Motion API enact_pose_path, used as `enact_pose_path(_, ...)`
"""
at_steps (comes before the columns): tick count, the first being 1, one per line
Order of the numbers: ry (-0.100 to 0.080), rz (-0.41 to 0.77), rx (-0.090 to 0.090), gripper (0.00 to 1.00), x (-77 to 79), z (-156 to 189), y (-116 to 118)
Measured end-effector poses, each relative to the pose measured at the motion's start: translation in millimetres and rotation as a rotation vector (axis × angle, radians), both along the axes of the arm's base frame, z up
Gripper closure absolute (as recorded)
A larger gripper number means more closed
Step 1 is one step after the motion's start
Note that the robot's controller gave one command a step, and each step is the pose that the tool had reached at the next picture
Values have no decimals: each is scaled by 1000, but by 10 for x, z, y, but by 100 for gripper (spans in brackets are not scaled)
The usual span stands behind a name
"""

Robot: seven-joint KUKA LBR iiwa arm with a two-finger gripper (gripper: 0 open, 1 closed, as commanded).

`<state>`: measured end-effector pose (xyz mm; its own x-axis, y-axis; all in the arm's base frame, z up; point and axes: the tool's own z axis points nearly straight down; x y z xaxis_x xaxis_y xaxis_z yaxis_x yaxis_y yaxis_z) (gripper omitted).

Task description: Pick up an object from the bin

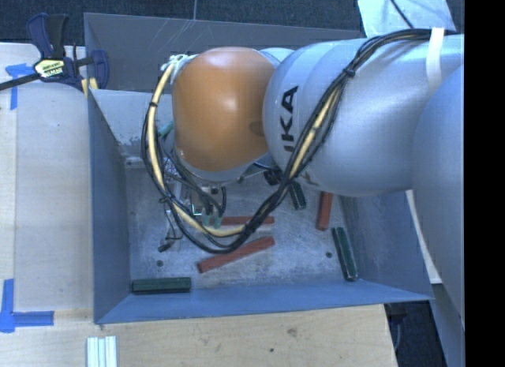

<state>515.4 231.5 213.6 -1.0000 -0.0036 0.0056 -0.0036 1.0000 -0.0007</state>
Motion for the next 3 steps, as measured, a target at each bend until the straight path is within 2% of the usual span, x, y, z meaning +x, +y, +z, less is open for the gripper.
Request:
enact_pose_path(1,-17,540,3,0,-287,-1420,95)
enact_pose_path(2,-11,713,0,0,38,-1124,-853)
enact_pose_path(3,-4,798,0,0,73,-1108,-1470)
